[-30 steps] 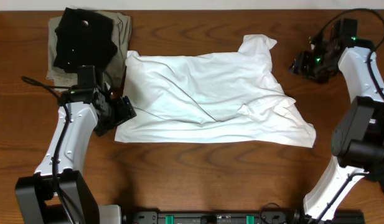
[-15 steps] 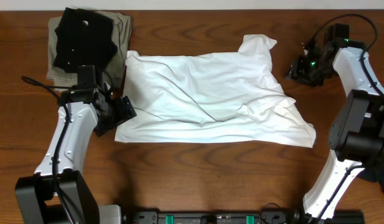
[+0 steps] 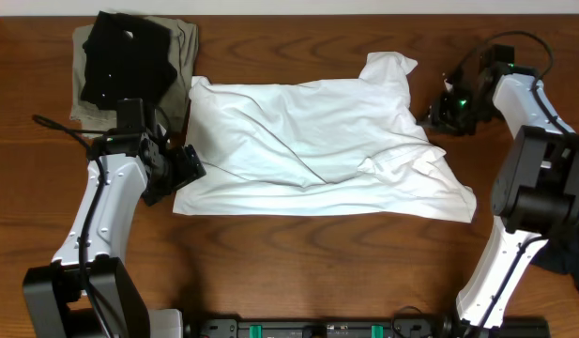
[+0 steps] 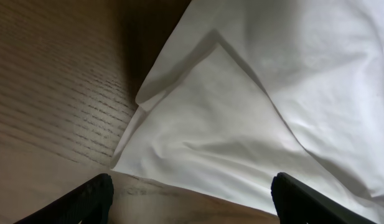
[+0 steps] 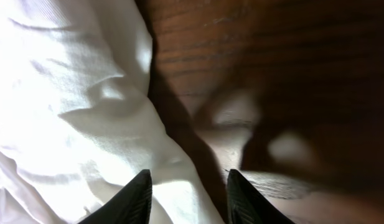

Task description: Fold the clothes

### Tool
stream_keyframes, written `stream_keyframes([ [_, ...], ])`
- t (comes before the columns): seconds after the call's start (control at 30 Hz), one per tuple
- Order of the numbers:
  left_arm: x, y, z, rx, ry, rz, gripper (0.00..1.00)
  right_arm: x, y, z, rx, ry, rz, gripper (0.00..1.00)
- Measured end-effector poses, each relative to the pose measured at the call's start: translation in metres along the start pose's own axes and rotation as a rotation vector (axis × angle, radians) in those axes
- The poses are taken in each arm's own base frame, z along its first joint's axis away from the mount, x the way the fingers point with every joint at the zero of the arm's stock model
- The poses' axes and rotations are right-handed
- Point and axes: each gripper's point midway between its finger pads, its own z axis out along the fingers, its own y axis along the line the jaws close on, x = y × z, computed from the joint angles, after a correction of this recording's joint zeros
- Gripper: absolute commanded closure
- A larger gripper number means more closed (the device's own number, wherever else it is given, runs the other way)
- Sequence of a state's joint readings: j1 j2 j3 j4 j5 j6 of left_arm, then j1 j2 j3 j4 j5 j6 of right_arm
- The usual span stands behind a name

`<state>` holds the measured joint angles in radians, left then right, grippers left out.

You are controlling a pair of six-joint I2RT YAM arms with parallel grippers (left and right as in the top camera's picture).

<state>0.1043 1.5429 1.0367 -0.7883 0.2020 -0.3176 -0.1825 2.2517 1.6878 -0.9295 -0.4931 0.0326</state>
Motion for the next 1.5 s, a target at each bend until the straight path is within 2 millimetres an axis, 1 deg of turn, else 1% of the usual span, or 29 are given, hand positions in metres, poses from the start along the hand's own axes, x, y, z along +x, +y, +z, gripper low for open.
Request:
stream_keyframes([
  [0.1, 0.000, 0.000, 0.000, 0.000, 0.000, 0.000, 0.16, 0.004, 0.002, 0.005, -0.006, 0.020, -0.002, 0.66],
  [0.17, 0.000, 0.000, 0.000, 0.000, 0.000, 0.000, 0.16, 0.007, 0.005, 0.008, -0.010, 0.034, -0.011, 0.70],
  [0.2, 0.000, 0.000, 0.000, 0.000, 0.000, 0.000, 0.16, 0.008, 0.006, 0.010, -0.010, 0.040, -0.017, 0.72],
  [0.33, 0.000, 0.000, 0.000, 0.000, 0.000, 0.000, 0.16, 0.011, 0.010, 0.012, -0.015, 0.053, -0.030, 0.89],
  [0.47, 0.000, 0.000, 0.000, 0.000, 0.000, 0.000, 0.16, 0.012, 0.010, 0.012, -0.010, 0.056, -0.028, 0.98],
  [0.7, 0.000, 0.000, 0.000, 0.000, 0.000, 0.000, 0.16, 0.011, 0.000, 0.011, 0.047, 0.054, -0.019, 0.99],
  [0.77, 0.000, 0.000, 0.000, 0.000, 0.000, 0.000, 0.16, 0.011, -0.003, 0.007, 0.077, 0.057, -0.010, 0.99],
  [0.87, 0.000, 0.000, 0.000, 0.000, 0.000, 0.000, 0.16, 0.003, -0.005, -0.004, 0.120, 0.045, -0.005, 0.99],
  [1.03, 0.000, 0.000, 0.000, 0.000, 0.000, 0.000, 0.16, -0.016, 0.000, -0.029, 0.175, -0.004, -0.006, 0.99],
  [1.13, 0.000, 0.000, 0.000, 0.000, 0.000, 0.000, 0.16, -0.022, 0.001, -0.040, 0.202, -0.017, -0.004, 0.99],
  [1.2, 0.000, 0.000, 0.000, 0.000, -0.001, 0.000, 0.16, -0.022, -0.002, -0.044, 0.229, -0.016, 0.001, 0.99],
  [1.43, -0.001, 0.000, 0.000, 0.002, -0.004, 0.001, 0.16, -0.019, -0.017, -0.049, 0.320, -0.010, 0.034, 0.98],
  [1.5, -0.001, 0.000, 0.000, 0.002, -0.004, 0.001, 0.16, -0.018, -0.023, -0.052, 0.363, -0.011, 0.056, 0.95],
])
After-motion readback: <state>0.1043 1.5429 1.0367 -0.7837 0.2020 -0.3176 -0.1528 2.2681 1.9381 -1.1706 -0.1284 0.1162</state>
